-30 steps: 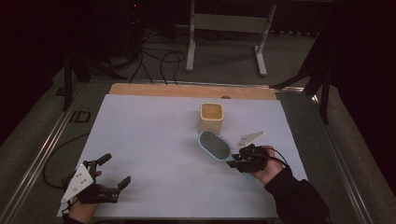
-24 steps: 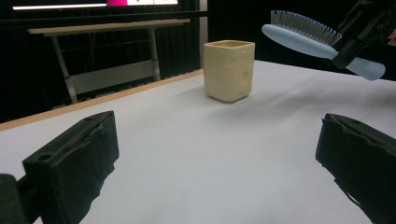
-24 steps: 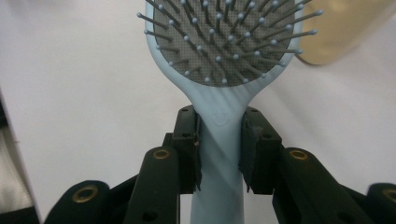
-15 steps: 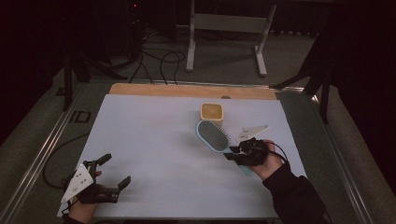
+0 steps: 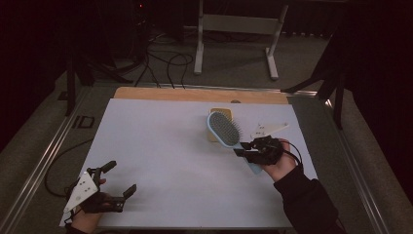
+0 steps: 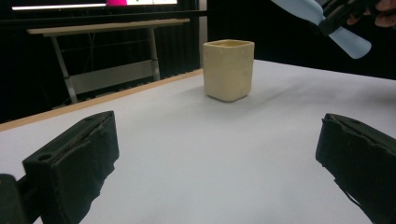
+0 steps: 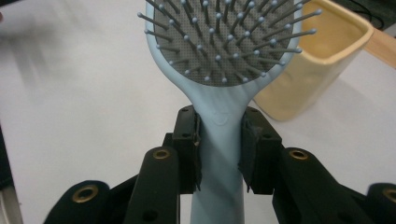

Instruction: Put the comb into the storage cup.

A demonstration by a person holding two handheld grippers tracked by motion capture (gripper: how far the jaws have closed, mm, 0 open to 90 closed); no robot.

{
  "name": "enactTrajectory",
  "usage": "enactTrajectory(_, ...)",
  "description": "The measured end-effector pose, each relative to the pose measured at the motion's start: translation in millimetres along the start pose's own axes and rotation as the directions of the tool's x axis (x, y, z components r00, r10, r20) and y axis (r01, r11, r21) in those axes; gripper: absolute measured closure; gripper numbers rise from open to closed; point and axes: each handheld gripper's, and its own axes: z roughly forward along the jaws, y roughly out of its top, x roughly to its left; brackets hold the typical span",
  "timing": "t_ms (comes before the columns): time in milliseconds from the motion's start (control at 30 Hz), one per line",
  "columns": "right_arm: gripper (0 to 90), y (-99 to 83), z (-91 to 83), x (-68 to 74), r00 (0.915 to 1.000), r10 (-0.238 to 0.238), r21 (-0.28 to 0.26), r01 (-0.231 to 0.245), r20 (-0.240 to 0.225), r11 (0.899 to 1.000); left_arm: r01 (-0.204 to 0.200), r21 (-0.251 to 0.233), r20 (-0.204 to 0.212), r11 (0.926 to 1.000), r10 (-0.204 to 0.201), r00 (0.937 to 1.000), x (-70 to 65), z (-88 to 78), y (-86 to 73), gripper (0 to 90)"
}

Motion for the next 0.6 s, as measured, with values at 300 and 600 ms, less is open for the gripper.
enactTrajectory(300, 70.7, 15.5, -0.3, -6.1, 0.9996, 0.017, -0.054, -0.015, 0.022, 0.998, 0.000, 0.000, 0.001, 1.0000, 0.000, 1.0000, 0.3, -0.3, 0.1, 0.0)
enactTrajectory(600, 70.8, 32.9, 1.4, -13.0, 0.9982, 0.030, -0.127, -0.023, 0.053, 0.992, -0.002, 0.001, 0.001, 1.0000, 0.002, 1.0000, 0.4, -0.3, 0.0, 0.0)
